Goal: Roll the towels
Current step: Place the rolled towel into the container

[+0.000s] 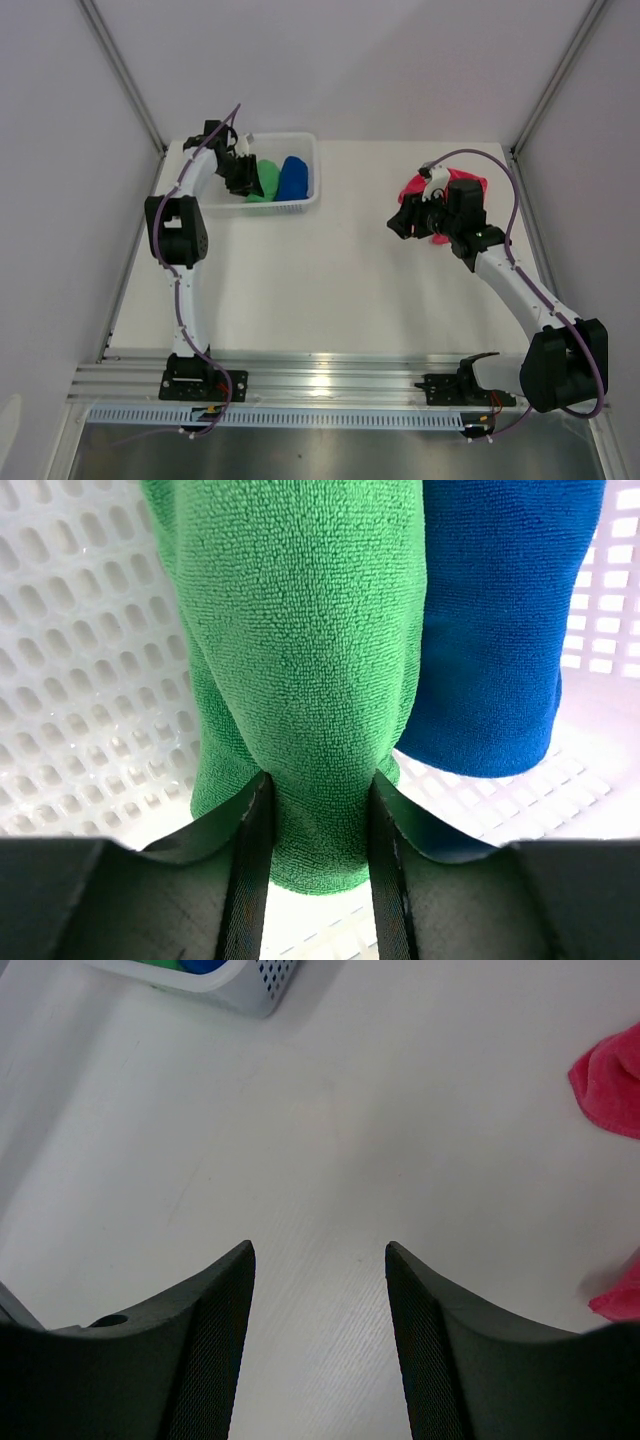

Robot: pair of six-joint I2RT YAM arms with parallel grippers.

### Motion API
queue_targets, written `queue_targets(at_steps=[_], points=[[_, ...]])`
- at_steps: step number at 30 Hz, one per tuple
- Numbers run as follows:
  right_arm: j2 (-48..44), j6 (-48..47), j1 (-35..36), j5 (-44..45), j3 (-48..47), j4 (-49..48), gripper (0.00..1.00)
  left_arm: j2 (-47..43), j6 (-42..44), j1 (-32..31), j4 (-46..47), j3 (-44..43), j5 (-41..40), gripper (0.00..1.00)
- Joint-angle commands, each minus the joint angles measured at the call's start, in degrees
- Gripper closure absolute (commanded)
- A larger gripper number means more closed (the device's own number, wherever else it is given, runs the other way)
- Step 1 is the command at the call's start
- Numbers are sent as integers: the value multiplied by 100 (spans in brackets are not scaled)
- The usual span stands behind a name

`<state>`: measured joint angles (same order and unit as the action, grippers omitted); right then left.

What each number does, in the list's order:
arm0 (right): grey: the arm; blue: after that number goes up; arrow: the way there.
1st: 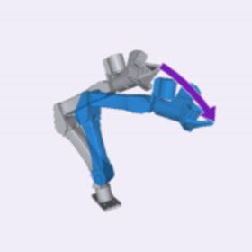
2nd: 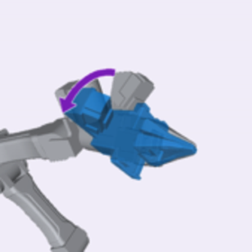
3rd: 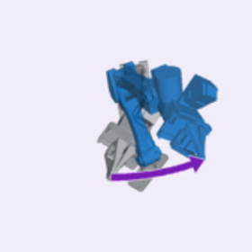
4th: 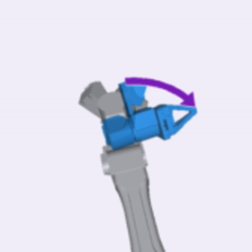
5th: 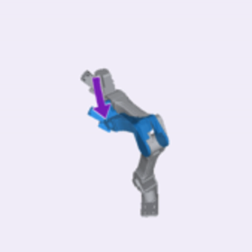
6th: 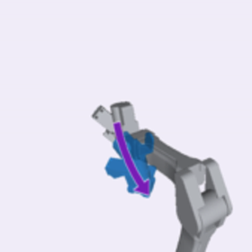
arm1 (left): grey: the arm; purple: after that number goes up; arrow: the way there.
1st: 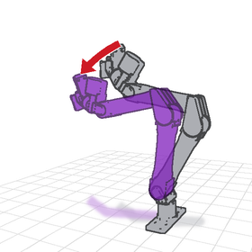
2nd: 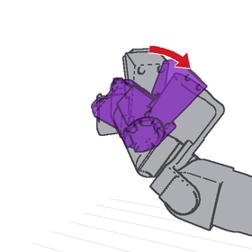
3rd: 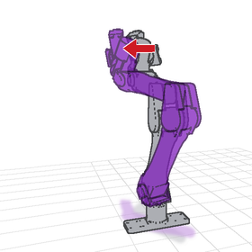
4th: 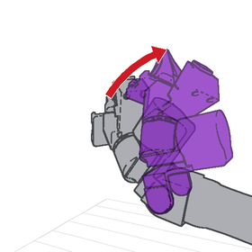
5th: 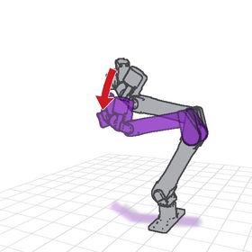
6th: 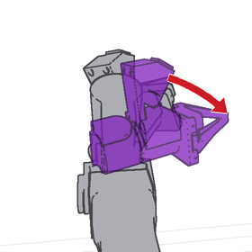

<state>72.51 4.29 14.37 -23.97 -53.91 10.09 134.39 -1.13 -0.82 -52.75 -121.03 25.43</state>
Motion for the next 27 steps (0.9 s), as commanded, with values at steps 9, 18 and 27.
queue_targets(at_steps=[9, 18, 27], points=[[-79, -16, -57, 68, -67, -77, 42, 114, -537, 29, 247, -201, 920, 61], [-88, -34, -66, 217, -111, 20, 42, 70, -380, 47, 221, -210, 674, 36], [-158, -34, -83, 454, -181, -24, 41, -500, 95, 38, 300, -526, -133, 27]])
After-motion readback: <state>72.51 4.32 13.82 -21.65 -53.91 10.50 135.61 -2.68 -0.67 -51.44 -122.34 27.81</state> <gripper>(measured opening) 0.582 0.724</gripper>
